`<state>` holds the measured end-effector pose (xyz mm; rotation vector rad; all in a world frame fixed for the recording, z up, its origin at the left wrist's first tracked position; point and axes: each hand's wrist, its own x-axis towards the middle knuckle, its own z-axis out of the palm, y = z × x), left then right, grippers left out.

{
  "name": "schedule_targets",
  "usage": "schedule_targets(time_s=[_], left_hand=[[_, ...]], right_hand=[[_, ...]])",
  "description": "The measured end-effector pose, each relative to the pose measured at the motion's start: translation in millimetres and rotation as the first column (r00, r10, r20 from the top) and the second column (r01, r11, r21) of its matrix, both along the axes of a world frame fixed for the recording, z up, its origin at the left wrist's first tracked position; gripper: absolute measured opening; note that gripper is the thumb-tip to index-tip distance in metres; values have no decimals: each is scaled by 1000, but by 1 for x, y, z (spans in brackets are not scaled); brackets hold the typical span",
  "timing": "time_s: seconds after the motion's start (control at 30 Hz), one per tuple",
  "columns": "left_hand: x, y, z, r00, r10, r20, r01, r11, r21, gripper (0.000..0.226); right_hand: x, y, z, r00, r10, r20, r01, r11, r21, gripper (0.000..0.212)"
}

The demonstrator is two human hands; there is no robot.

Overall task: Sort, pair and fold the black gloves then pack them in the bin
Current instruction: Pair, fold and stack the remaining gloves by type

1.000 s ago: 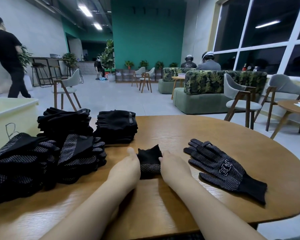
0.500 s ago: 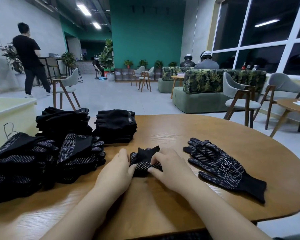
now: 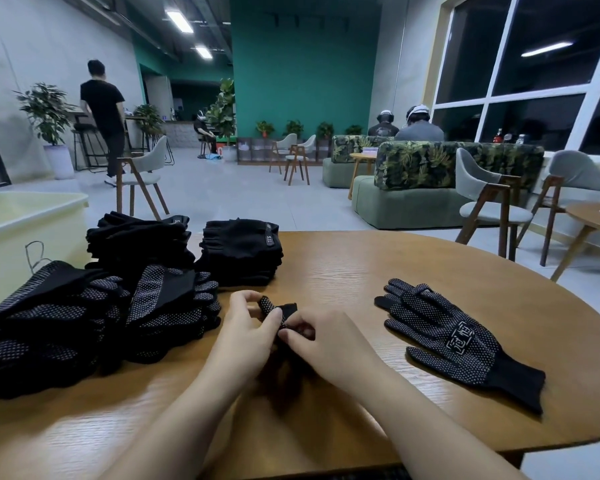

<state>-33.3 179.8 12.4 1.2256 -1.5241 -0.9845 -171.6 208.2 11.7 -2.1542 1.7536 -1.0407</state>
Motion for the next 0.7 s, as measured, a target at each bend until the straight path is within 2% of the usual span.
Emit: schedule_targets(time_s=[0.13,0.3,0.37,0.43,0.53,0.6,0.7], left_hand=[[6,-4,-3,994,97,53,-89,987,-132,29],[25,-1,8,980,84,183,-27,956,-292,35],[39,2,16,959,-1,282,95,942,-321,38],[54,5,21,928,-107,358,228,922,-314,42],[70,7,25,918,-172,357,289,907,-306,43],[79,7,25,932,-180,315,285,900,-329,44],[91,7,23,958,-194,212,257,907,-334,43]], right_hand=[[12,1,8,986,168,10,-168,986,19,20],[17,-8,21,991,127,30,-126,992,-29,20],[19,-12,28,990,118,82,-120,993,14,37],[23,-14,36,974,176,141,-192,975,111,58],[35,-18,44,957,259,129,-283,930,234,75],[44,-21,46,947,272,169,-310,910,274,68],[53,-26,46,931,312,189,-356,891,281,32]])
